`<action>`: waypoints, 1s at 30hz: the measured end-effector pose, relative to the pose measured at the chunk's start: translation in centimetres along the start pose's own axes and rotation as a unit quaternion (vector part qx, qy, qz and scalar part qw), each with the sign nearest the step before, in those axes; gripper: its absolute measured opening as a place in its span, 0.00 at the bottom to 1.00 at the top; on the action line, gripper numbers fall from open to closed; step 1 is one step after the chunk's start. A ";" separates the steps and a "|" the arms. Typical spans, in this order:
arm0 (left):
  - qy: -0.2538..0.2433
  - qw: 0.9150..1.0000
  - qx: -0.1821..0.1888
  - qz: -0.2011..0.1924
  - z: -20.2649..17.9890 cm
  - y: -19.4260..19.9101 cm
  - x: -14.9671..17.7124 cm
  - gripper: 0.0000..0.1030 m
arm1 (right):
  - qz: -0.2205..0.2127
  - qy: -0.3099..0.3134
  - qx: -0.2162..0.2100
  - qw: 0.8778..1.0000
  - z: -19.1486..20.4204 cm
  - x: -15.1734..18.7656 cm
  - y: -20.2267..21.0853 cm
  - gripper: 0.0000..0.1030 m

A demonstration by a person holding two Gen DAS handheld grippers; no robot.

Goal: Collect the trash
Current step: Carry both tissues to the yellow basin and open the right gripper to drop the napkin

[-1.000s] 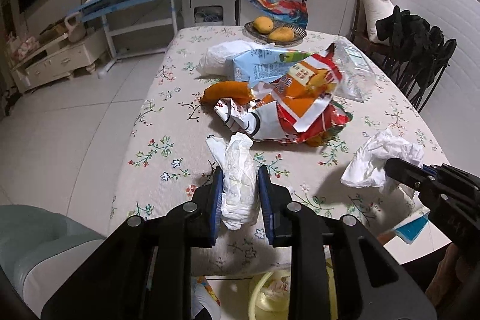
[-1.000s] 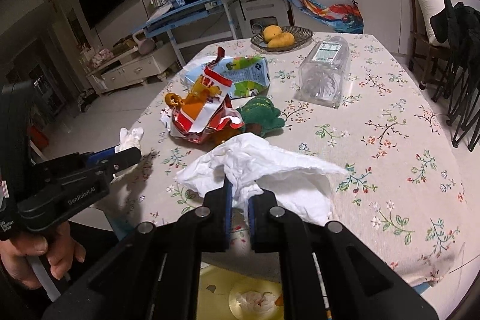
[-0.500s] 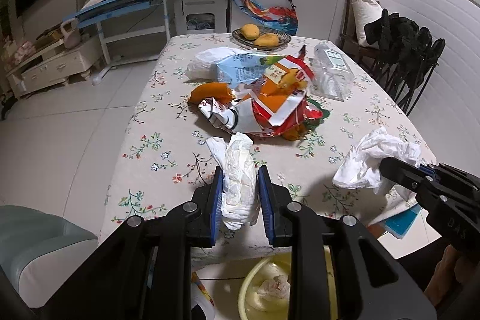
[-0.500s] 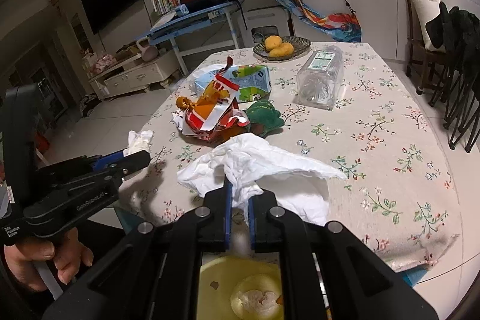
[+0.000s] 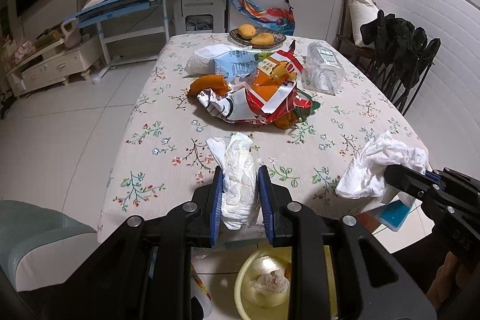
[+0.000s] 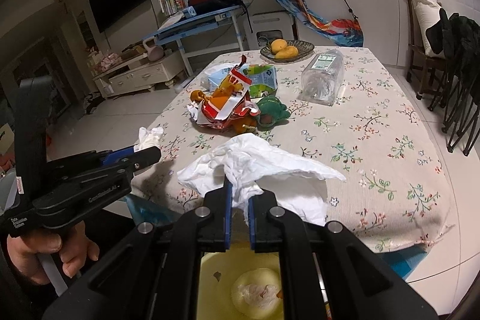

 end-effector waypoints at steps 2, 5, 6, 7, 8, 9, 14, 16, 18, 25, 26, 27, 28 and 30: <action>0.000 1.000 0.000 0.000 0.0 0.0 0.0 0.22 | 0.000 0.001 -0.001 1.000 0.2 0.4 0.2 0.09; -0.003 1.000 0.001 0.000 -0.2 0.3 0.6 0.22 | 0.000 0.002 -0.002 1.000 0.4 0.9 0.6 0.09; -0.003 1.000 0.001 -0.001 -0.3 0.4 0.8 0.22 | 0.000 0.002 -0.003 1.000 0.6 1.1 0.7 0.09; -0.004 1.000 0.002 -0.001 -0.3 0.6 1.0 0.22 | 0.000 0.002 -0.003 1.000 0.6 1.2 0.8 0.09; -0.004 1.000 0.002 -0.001 -0.4 0.7 1.2 0.22 | 0.000 0.002 -0.004 1.000 0.6 1.4 0.9 0.09; -0.005 1.000 0.002 -0.001 -0.4 0.8 1.5 0.22 | 0.000 0.002 -0.004 1.000 0.7 1.5 1.0 0.09; -0.005 1.000 0.002 -0.002 -0.5 0.9 1.6 0.22 | 0.001 0.001 -0.005 1.000 0.9 1.9 1.2 0.09; -0.005 1.000 0.002 -0.002 -0.5 1.0 1.9 0.22 | 0.001 0.003 -0.006 1.000 1.1 2.3 1.3 0.09; -0.006 1.000 0.002 -0.001 -0.6 1.0 1.9 0.22 | 0.002 0.004 -0.007 1.000 1.3 2.8 1.5 0.09; -0.013 1.000 0.004 -0.002 -1.2 1.8 3.6 0.22 | 0.011 0.008 -0.010 1.000 2.1 4.2 1.8 0.10; -0.014 1.000 0.004 -0.002 -1.2 1.9 3.6 0.22 | 0.012 0.008 -0.010 1.000 2.2 4.4 1.8 0.10; -0.014 1.000 0.004 -0.001 -1.3 2.0 3.8 0.22 | 0.013 0.008 -0.010 1.000 2.2 4.5 1.9 0.10; -0.015 1.000 0.004 -0.001 -1.3 2.0 3.8 0.22 | 0.014 0.008 -0.010 1.000 2.3 4.7 1.9 0.10; -0.015 1.000 0.005 -0.001 -1.4 2.1 3.8 0.22 | 0.015 0.007 -0.010 1.000 2.3 4.9 2.0 0.10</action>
Point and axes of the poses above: each gripper's, at about its wrist camera, not at the fingertips, and y roughly against the way its jaws point, z to its left, x to its underside, the point moved 10 cm from there along -y, roughly the way its jaws point, and after that the axes turned 12 degrees about z, right-handed, at the moved point
